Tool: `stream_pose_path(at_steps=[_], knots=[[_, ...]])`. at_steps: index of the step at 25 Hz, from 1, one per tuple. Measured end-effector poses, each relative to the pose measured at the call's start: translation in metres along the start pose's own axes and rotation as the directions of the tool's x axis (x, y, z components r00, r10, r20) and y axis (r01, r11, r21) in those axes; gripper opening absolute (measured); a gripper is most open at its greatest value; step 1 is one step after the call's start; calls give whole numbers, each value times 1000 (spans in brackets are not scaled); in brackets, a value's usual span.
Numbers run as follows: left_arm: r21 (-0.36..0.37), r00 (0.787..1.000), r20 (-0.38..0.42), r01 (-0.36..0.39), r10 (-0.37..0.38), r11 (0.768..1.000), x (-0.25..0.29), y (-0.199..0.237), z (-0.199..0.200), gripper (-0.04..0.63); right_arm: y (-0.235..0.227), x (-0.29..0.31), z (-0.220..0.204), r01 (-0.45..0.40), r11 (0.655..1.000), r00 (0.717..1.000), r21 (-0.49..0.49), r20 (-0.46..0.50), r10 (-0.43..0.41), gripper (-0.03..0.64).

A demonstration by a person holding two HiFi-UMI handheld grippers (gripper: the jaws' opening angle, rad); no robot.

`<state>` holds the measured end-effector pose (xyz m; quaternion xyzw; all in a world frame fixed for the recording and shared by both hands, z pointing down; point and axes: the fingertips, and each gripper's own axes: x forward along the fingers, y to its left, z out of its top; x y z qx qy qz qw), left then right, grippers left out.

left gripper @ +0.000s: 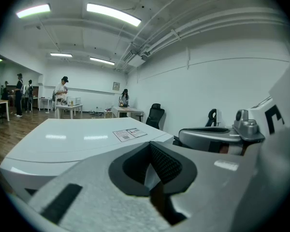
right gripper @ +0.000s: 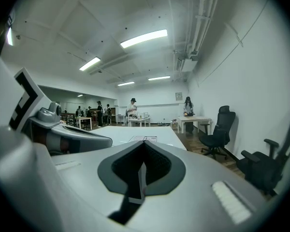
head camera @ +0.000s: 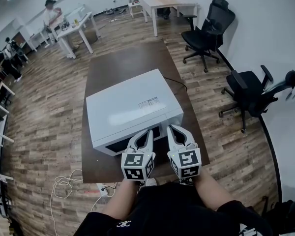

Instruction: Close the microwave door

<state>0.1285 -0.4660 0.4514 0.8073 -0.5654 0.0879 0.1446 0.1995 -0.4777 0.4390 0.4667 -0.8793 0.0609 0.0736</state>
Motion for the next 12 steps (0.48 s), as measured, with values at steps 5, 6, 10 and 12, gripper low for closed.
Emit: stream_pose_path(at_steps=[5, 6, 10, 12], knots=[[-1, 1000, 5, 11, -11, 1000, -3, -2, 1, 11, 0, -2, -1, 4, 1000, 1000, 3, -2, -4, 6], [0, 1000, 7, 13, -13, 1000, -3, -2, 1, 11, 0, -2, -1, 6, 1000, 1000, 2, -4, -6, 6], [-5, 1000, 7, 12, -12, 1000, -3, 1, -1, 11, 1, 0, -5, 10, 1000, 1000, 0, -13, -10, 6], [-8, 1000, 5, 12, -12, 1000, -4, 2, -2, 11, 2, 0, -6, 12, 1000, 1000, 0, -16, -12, 6]])
